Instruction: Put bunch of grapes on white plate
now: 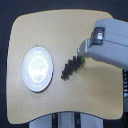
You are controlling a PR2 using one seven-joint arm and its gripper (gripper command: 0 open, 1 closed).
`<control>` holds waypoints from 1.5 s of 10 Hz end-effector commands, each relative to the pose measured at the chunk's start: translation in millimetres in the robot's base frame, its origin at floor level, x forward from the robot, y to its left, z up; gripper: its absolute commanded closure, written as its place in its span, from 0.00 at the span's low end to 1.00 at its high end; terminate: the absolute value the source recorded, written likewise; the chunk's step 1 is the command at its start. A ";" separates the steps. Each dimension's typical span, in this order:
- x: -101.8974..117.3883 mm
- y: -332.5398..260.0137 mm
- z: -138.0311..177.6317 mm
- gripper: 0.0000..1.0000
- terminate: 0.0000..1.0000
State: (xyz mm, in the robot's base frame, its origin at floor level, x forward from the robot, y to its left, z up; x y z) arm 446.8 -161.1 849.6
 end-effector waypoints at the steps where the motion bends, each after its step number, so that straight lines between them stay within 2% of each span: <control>1: -6.2 85.4 -54.4 0.00 0.00; 6: -0.3 118.6 -89.6 0.00 0.00; 10: 5.8 100.4 -107.9 0.00 0.00; 13: 24.1 93.9 -105.4 0.00 0.00; 15: 25.4 94.6 -108.4 0.00 0.00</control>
State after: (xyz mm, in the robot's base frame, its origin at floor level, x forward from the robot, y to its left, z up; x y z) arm 459.4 -62.3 744.9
